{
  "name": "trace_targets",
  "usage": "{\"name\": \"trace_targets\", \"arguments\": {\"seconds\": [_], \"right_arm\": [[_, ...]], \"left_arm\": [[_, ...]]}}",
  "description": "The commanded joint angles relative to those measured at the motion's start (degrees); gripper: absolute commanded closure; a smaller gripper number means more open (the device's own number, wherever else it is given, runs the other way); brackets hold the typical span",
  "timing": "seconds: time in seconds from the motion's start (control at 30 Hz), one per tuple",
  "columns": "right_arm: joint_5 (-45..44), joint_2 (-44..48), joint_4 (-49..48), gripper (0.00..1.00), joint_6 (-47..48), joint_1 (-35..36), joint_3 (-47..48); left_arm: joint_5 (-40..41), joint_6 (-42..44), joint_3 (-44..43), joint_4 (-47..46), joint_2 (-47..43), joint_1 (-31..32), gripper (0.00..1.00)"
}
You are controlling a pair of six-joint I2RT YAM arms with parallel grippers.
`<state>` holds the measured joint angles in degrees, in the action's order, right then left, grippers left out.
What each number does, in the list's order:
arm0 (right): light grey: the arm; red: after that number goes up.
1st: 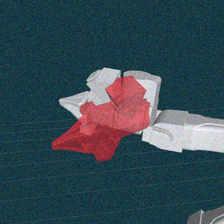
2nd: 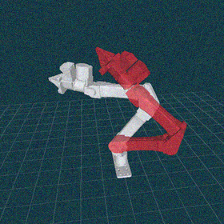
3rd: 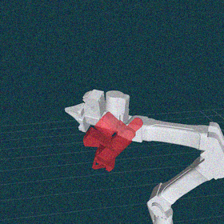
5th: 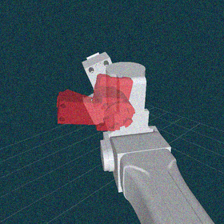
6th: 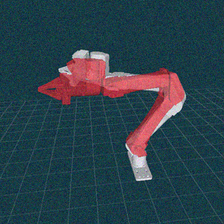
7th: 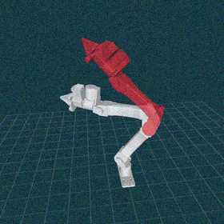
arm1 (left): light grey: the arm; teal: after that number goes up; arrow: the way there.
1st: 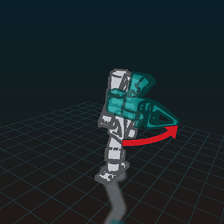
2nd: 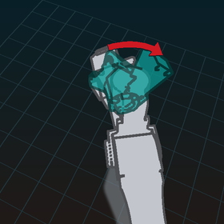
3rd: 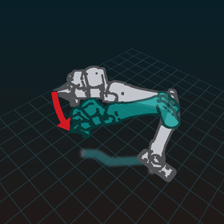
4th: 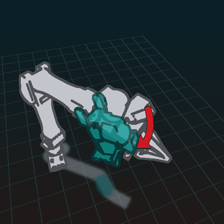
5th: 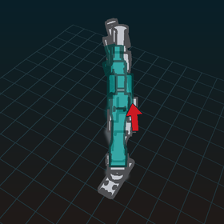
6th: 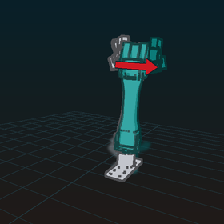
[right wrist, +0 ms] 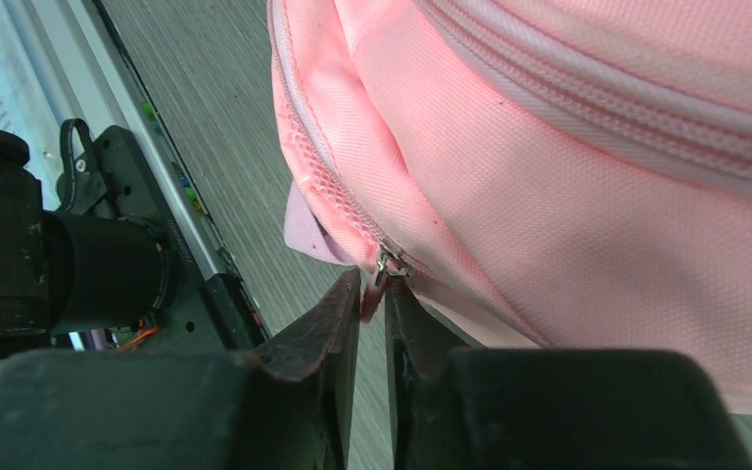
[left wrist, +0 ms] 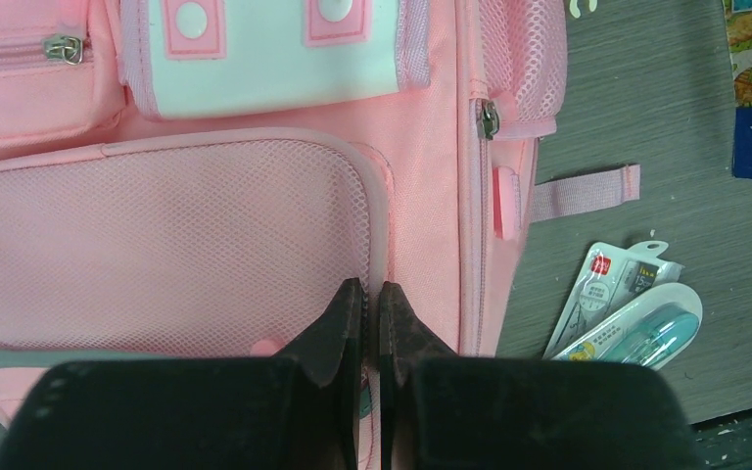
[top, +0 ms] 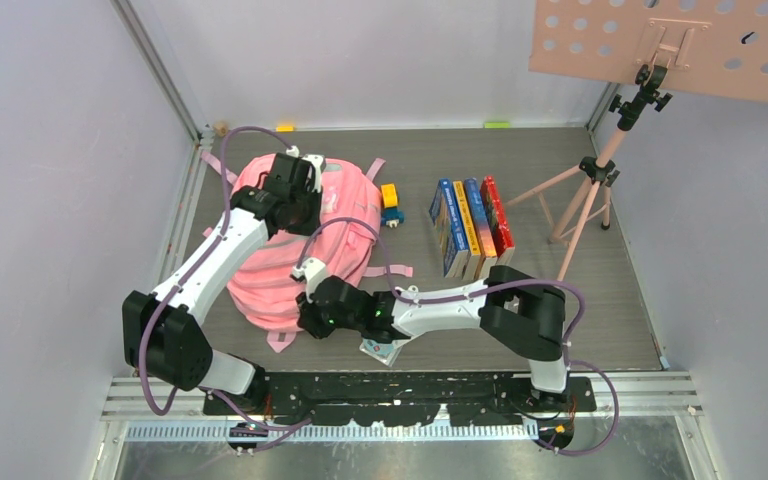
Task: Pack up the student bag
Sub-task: Unzip the student bag at the center of the board.
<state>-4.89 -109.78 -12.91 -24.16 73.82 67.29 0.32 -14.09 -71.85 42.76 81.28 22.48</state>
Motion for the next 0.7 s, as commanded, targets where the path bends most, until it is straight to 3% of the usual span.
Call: {"name": "trace_targets", "arguments": {"seconds": [0.0,0.13,0.27,0.43,0.67], "right_arm": [[-0.94,4.08,-2.80,0.74,0.38,0.97,-0.34],[-5.73,9.15,0.79,0.50,1.05,0.97,-3.66],[-13.18,15.51,6.42,0.37,1.78,0.74,-6.45],[-16.30,20.04,10.58,0.31,-2.27,-3.94,-10.06],[-5.94,22.34,1.37,0.29,-14.28,-17.28,-16.64]], "left_arm": [[-1.09,0.50,-0.83,-5.03,-2.89,0.20,1.00],[-1.15,0.64,-0.74,-5.16,-3.17,0.20,1.00],[-1.09,0.73,-0.74,-5.22,-3.38,0.20,1.00],[-0.94,0.82,-0.66,-5.23,-3.65,0.20,1.00],[-0.89,0.97,-0.66,-5.16,-3.87,0.20,1.00]]}}
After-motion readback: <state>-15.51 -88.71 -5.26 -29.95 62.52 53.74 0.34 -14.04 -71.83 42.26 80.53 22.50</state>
